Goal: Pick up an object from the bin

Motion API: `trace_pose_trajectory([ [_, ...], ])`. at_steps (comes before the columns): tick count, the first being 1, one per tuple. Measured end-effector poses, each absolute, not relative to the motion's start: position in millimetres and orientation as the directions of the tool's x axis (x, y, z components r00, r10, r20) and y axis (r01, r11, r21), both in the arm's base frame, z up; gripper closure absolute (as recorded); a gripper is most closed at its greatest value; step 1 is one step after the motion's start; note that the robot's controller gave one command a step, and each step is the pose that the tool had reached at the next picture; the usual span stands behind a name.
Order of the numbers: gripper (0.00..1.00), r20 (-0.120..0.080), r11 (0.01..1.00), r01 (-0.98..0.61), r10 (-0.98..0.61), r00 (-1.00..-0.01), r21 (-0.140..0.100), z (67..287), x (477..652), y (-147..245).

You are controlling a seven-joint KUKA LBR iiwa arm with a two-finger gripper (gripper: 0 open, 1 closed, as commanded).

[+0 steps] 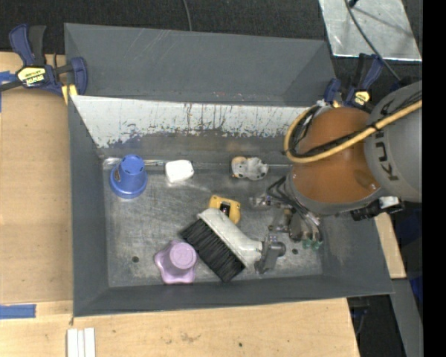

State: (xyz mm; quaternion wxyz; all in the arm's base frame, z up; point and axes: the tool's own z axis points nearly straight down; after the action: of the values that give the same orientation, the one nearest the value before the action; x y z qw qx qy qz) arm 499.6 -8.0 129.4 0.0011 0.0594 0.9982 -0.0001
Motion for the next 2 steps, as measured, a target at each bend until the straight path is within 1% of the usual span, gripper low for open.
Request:
trace_pose_trajectory([
  [1,0.00,-0.007,0.991,-0.137,-0.137,-0.991,-0.002,106.9,514.6,24.3],
  [2,1.00,-0.020,0.999,-0.035,-0.035,-0.999,0.005,77.6,496.9,-62.0],
])
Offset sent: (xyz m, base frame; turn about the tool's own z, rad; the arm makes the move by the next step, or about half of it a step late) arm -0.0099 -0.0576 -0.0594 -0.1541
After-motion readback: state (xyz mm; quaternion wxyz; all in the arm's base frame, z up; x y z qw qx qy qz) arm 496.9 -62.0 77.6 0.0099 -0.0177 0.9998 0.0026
